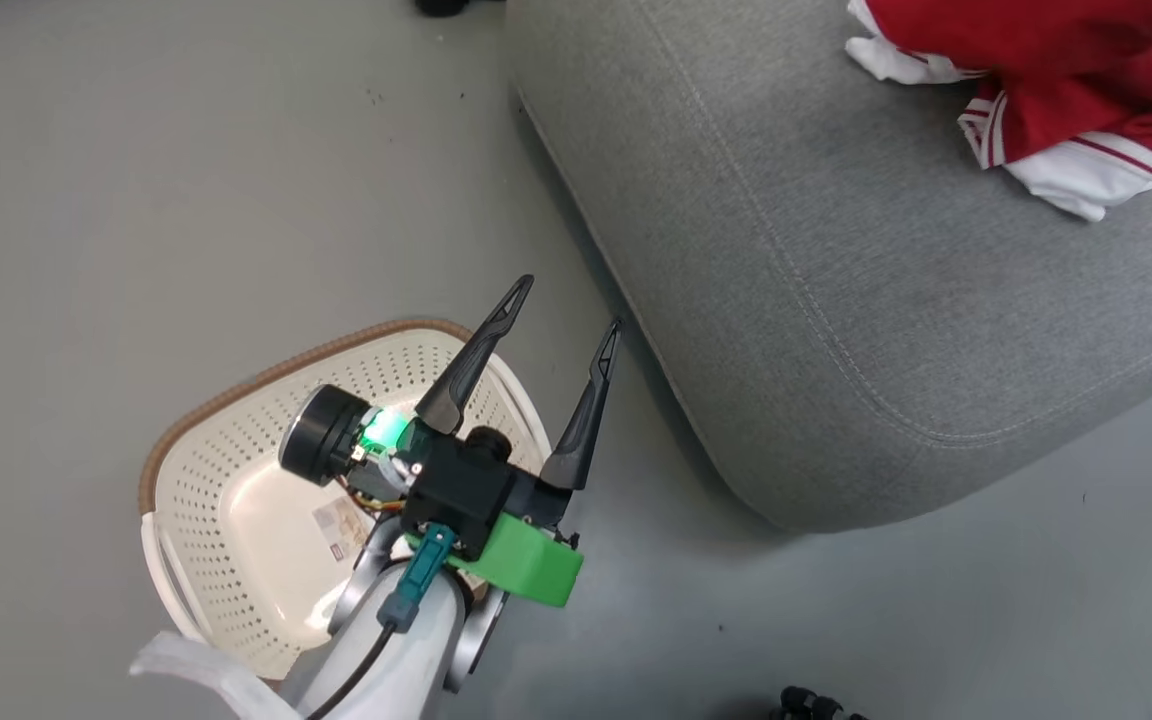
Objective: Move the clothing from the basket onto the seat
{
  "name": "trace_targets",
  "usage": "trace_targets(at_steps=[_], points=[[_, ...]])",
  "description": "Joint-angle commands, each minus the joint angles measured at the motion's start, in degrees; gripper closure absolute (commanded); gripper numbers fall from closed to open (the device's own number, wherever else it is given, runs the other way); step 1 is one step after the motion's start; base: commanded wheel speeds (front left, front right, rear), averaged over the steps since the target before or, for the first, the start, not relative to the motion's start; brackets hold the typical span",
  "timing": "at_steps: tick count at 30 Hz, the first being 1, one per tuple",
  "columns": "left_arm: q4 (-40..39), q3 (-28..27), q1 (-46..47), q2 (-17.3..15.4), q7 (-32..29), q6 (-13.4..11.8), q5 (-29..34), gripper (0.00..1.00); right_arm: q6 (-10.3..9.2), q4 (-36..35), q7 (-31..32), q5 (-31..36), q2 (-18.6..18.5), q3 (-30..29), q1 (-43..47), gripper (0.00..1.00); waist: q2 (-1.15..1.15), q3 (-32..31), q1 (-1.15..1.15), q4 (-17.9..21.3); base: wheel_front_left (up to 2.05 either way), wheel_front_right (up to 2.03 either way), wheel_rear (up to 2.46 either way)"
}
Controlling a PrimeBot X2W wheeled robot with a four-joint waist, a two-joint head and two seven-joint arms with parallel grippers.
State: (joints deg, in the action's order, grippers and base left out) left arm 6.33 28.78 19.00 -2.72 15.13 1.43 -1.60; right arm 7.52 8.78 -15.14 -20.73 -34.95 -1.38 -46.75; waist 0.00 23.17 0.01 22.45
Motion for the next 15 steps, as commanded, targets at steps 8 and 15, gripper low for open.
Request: trace_targets(at_steps=[8, 15], points=[[1.29, 3.56, 5.43, -0.32, 0.0, -2.04, 1.79, 0.0, -0.07, 14.32, 0.03, 0.04, -2.01, -2.79, -4.24, 1.0, 0.0, 11.4, -0.01, -7.08, 0.0, 0.0, 0.0], [2.32, 5.43, 5.91, -0.41, 0.0, -3.14, 1.95, 0.0, -0.07, 27.95, 0.02, 0.9, -1.4, -3.14, -5.74, 1.0, 0.0, 14.5, -0.01, -8.84, 0.0, 0.0, 0.0]])
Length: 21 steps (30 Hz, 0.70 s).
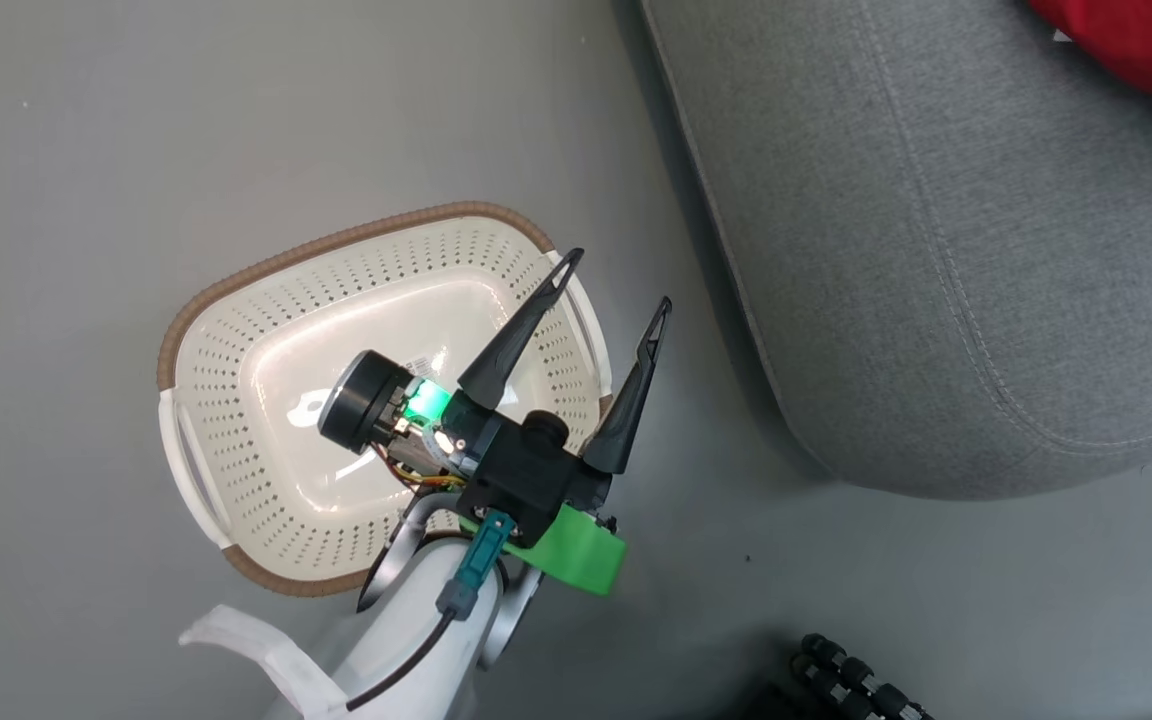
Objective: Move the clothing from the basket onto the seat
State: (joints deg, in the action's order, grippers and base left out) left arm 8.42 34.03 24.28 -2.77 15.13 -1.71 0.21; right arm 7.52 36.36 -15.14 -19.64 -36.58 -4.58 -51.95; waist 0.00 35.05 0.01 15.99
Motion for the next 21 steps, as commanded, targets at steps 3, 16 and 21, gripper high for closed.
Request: trace_targets(at_steps=[3, 16, 21], points=[[0.63, 0.66, 0.25, -0.57, 0.0, -0.26, 0.4, 0.0, -0.07, 2.99, 0.02, -1.2, 0.37, 1.17, -0.9, 1.0, 0.0, 3.46, -0.01, -3.13, 0.0, 0.0, 0.0], [1.14, 1.04, 0.19, -0.83, 0.0, -1.38, -0.6, 0.0, -0.08, 10.84, 0.02, -10.02, 0.15, 17.38, 0.84, 0.2, 0.0, 2.22, -0.01, -3.06, 0.0, 0.0, 0.0], [1.43, 0.7, -0.74, -0.9, 0.0, -0.93, -1.6, 0.0, -0.08, 11.59, 0.03, -11.1, -0.38, 18.25, 1.9, 0.0, 0.0, -0.56, -0.01, -2.6, 0.0, 0.0, 0.0]])
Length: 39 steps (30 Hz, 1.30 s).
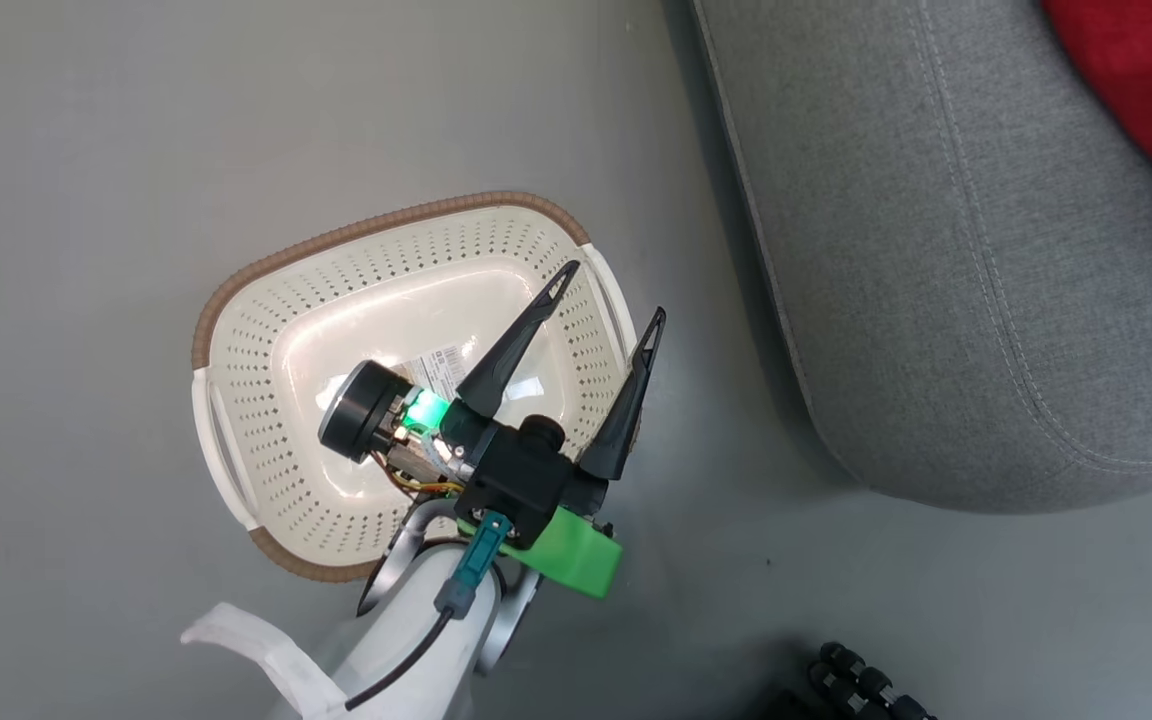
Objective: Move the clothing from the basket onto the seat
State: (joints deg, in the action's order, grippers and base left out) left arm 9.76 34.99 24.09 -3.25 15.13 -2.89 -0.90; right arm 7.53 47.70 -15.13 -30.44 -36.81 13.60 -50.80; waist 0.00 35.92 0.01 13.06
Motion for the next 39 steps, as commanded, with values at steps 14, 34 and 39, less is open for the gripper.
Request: trace_targets(at_steps=[14, 34, 39], points=[[-1.1, -4.27, -6.27, 0.09, 0.0, 2.92, -4.79, 0.0, -0.09, 1.23, 0.01, -3.8, -2.22, 8.21, 7.59, 0.0, 0.0, -16.49, -0.01, 2.83, 0.0, 0.0, 0.0], [-5.16, -11.13, -18.01, 0.27, 0.0, 6.86, -8.09, 0.0, -0.09, -26.21, 0.02, 3.44, -0.53, -9.5, 22.22, 0.0, 0.0, -31.88, -0.01, 4.18, 0.0, 0.0, 0.0], [-6.17, -12.24, -19.56, 0.26, 0.0, 7.15, -8.21, 0.0, -0.09, -35.1, 0.02, 4.71, 2.06, -12.83, 28.04, 0.0, 0.0, -33.65, -0.01, 2.75, 0.0, 0.0, 0.0]])
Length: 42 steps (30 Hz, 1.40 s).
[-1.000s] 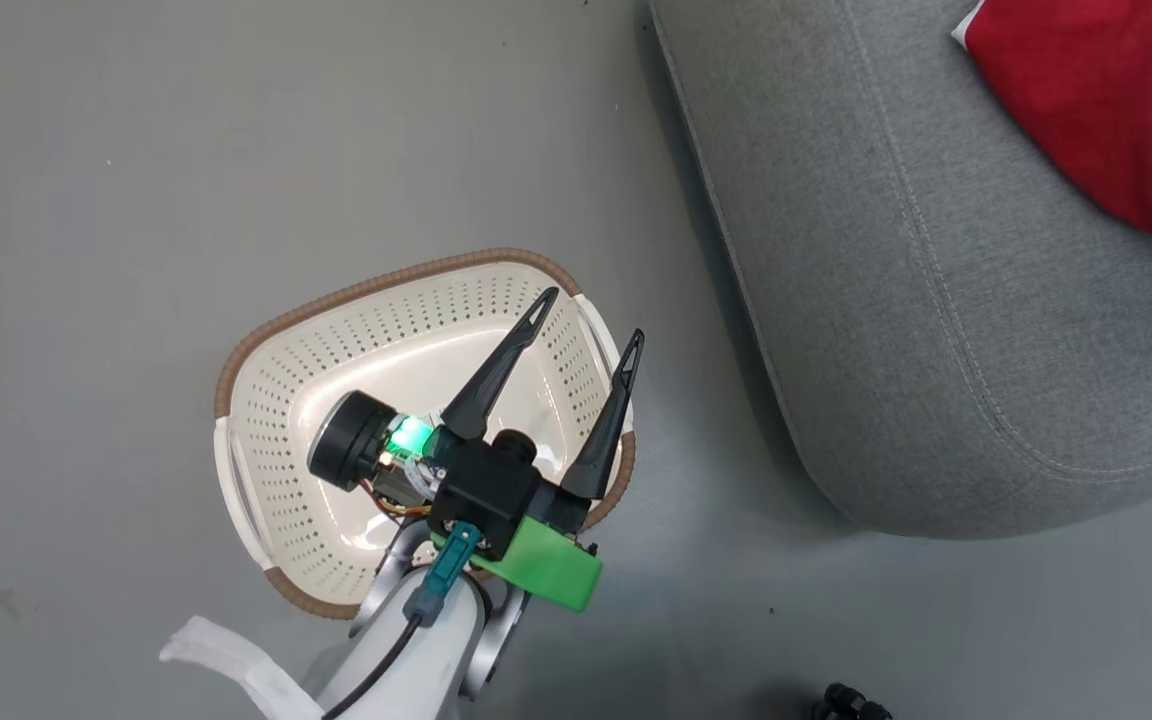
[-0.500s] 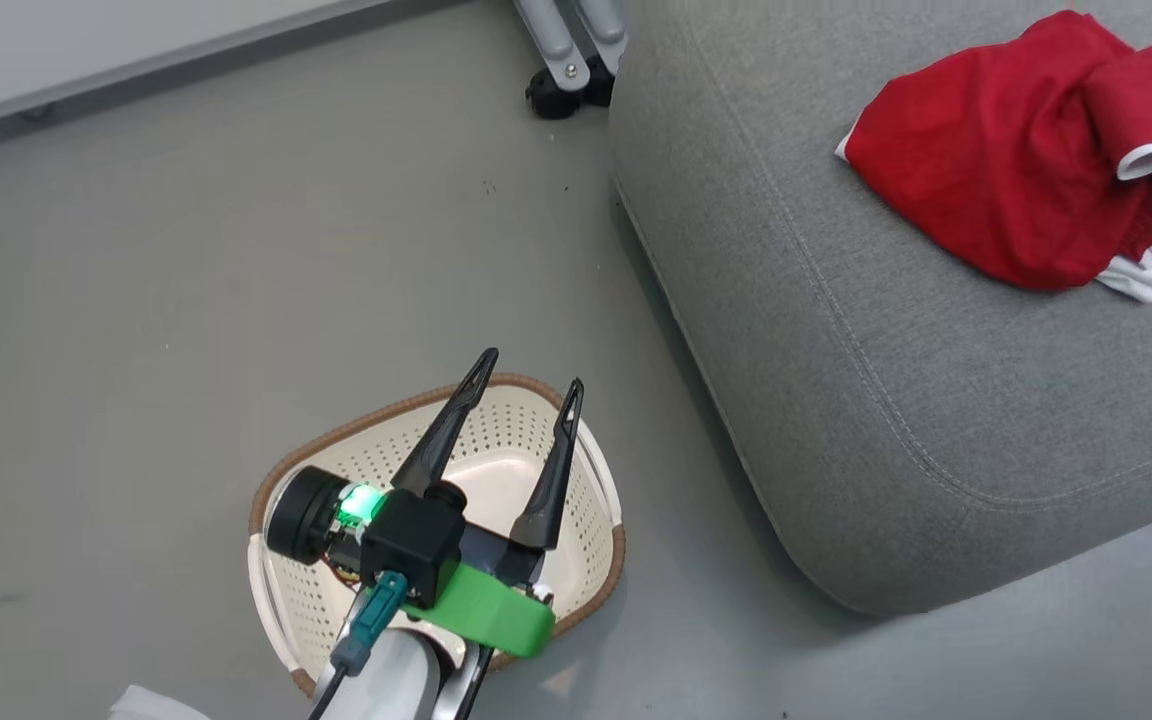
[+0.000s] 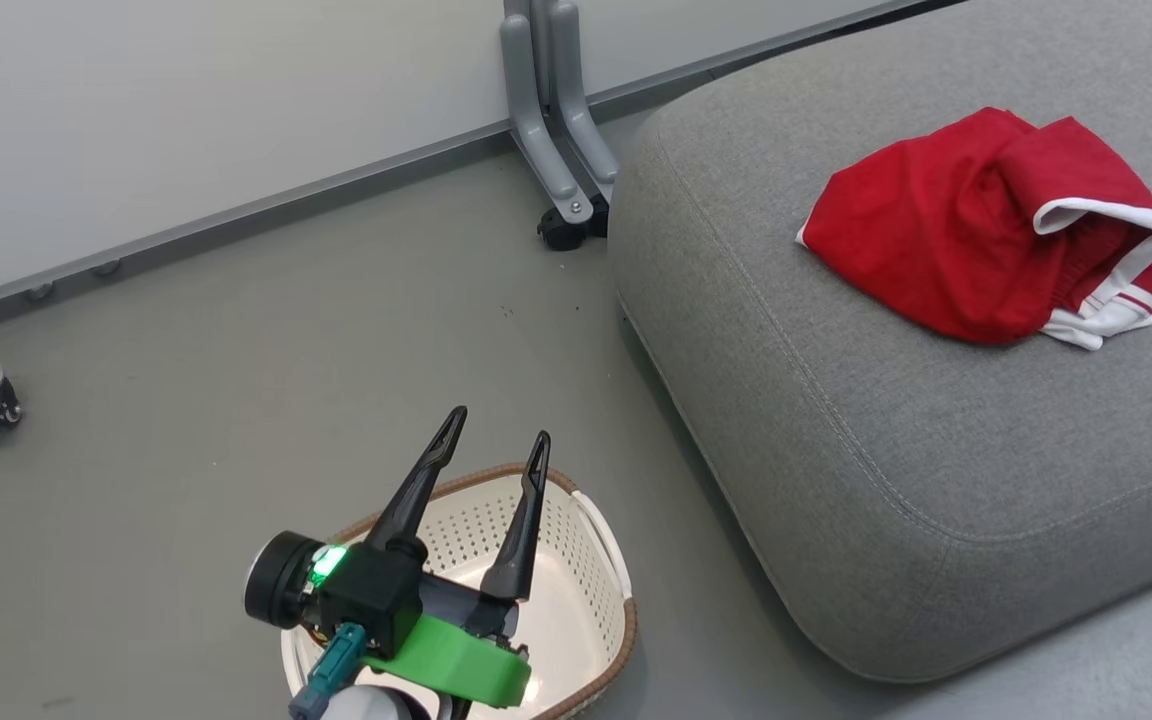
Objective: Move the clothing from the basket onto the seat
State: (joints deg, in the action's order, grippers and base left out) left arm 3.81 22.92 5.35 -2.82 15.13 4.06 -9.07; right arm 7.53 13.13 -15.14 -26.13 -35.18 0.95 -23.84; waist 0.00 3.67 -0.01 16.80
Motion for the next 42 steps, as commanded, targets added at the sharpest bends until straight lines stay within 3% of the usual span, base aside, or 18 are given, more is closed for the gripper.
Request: trace_targets(at_steps=[1, 8, 16, 24, 32, 42], points=[[-0.39, -0.39, -1.09, -0.17, 0.0, 0.25, -0.13, 0.0, -0.08, -1.97, 0.02, 0.4, 1.02, -0.73, 1.89, 0.0, 0.0, -1.61, 0.01, -1.28, 0.0, 0.0, 0.0], [-1.29, -2.18, -2.65, -0.17, 0.0, 0.45, -0.75, 0.0, -0.08, -11.36, 0.03, 1.01, 6.54, -3.4, 9.17, 0.0, 0.0, -3.45, 0.01, -4.63, 0.0, 0.0, 0.0], [-3.21, -6.36, -4.63, -0.17, 0.0, -0.7, -2.73, 0.0, -0.09, -16.28, 0.03, 1.0, 12.52, -2.92, 15.52, 0.0, 0.0, -5.03, 0.01, -8.4, 0.0, 0.0, 0.0], [-3.16, -9.32, -6.49, -0.16, 0.0, -0.02, -3.36, 0.0, -0.08, -18.07, 0.03, 2.64, 18.41, -1.47, 21.31, 0.0, 0.0, -6.27, 0.01, -13.07, 0.0, 0.0, 0.0], [-2.25, -12.07, -7.78, -0.16, -0.01, -1.74, -4.11, 0.0, -0.06, -18.97, 0.03, 6.71, 22.98, 0.05, 27.67, 0.0, 0.0, -7.27, 0.01, -18.55, 0.0, 0.0, 0.0], [-0.13, -15.49, -9.51, -0.16, -0.01, -1.93, -3.54, 0.0, -0.06, -17.97, 0.03, 10.49, 26.89, 0.23, 29.99, 0.0, 0.0, -8.37, 0.01, -22.94, 0.0, 0.0, 0.0]])
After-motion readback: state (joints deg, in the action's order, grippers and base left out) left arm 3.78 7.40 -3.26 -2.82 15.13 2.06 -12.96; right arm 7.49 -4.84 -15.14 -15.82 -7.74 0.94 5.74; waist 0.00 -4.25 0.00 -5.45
